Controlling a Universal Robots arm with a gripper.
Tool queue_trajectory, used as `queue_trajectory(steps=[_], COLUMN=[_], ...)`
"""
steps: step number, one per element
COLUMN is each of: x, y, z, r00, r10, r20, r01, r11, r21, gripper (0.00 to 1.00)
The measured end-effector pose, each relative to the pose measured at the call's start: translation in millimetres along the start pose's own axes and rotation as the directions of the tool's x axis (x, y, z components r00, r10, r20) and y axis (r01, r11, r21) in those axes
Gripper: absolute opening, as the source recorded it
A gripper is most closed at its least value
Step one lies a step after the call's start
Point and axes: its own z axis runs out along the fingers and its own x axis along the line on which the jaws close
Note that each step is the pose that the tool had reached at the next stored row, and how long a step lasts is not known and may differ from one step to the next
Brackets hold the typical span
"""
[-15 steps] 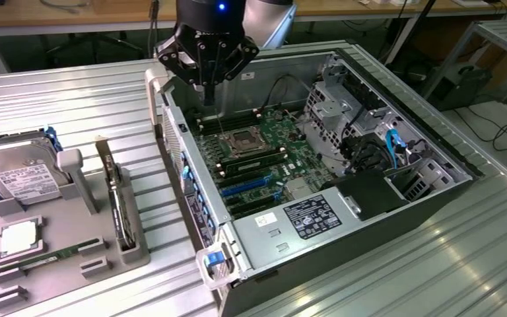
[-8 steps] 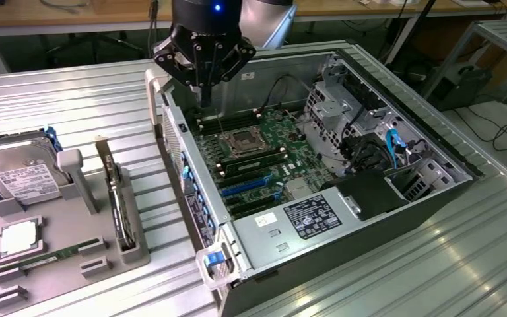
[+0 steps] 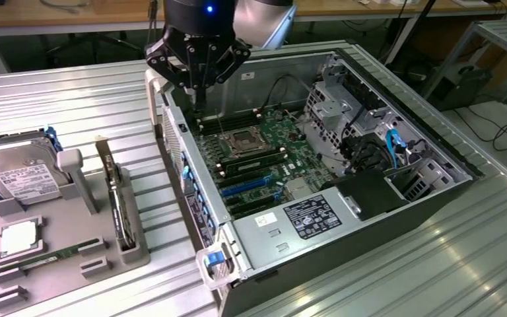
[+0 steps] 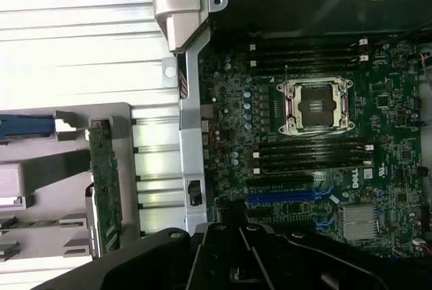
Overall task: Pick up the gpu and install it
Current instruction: 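Reach for the gpu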
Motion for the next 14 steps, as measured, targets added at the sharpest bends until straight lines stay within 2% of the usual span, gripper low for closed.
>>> queue_trajectory(steps=[14], x=[14.4], y=[-3.5], z=[-0.4], r00=[1.0000], r10=[-0.002], r20=[-0.0001], r01=[0.002], r11=[1.0000], r21=[-0.0001], gripper=[0.11])
